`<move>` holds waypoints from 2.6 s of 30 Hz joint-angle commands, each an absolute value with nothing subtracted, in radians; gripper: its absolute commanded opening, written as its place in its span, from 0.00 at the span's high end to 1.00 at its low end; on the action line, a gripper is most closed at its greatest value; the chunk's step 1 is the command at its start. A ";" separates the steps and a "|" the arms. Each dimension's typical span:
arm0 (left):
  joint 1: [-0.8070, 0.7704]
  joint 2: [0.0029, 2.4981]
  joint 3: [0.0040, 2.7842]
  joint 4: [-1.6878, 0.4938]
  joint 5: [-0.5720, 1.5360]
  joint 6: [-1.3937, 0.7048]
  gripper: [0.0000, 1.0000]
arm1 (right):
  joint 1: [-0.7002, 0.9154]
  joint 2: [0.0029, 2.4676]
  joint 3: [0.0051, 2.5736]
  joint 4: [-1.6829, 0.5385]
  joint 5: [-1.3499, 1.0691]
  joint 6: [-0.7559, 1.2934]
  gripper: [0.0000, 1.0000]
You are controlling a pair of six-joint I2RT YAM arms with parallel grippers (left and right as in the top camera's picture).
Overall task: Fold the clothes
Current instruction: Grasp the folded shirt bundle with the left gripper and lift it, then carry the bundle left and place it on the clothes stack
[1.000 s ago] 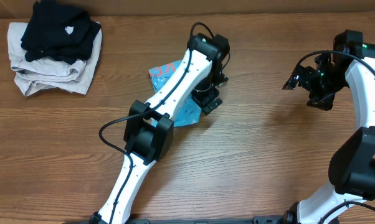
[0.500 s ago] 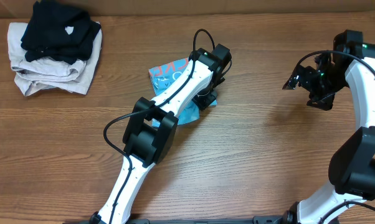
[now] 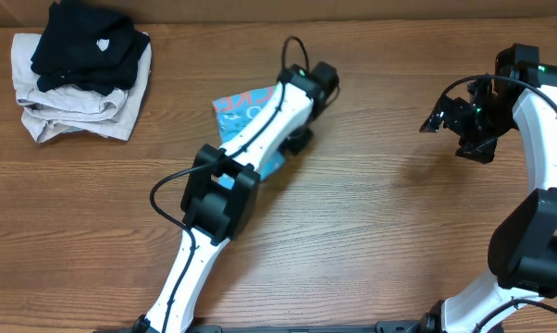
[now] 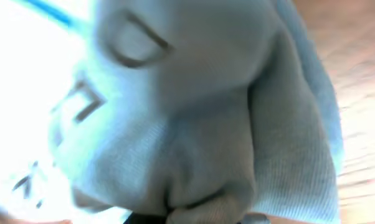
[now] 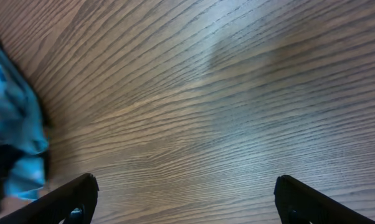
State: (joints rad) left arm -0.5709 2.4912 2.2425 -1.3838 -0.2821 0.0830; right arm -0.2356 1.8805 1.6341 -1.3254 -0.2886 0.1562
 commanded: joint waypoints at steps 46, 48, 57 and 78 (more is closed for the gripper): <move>0.256 2.336 2.547 -0.950 -0.183 -0.173 0.96 | -0.235 1.864 1.650 -1.379 -0.342 0.161 0.05; 0.221 2.336 2.496 -0.903 -0.183 -0.173 0.96 | -0.235 1.864 1.650 -1.380 -0.342 0.161 0.06; 0.109 2.336 2.286 -0.776 -0.188 -0.171 0.24 | -0.235 1.864 1.650 -1.390 -0.342 0.161 0.05; 0.038 2.055 2.608 -1.241 0.124 -0.154 0.00 | -0.227 1.735 2.160 -1.644 -0.316 0.078 0.05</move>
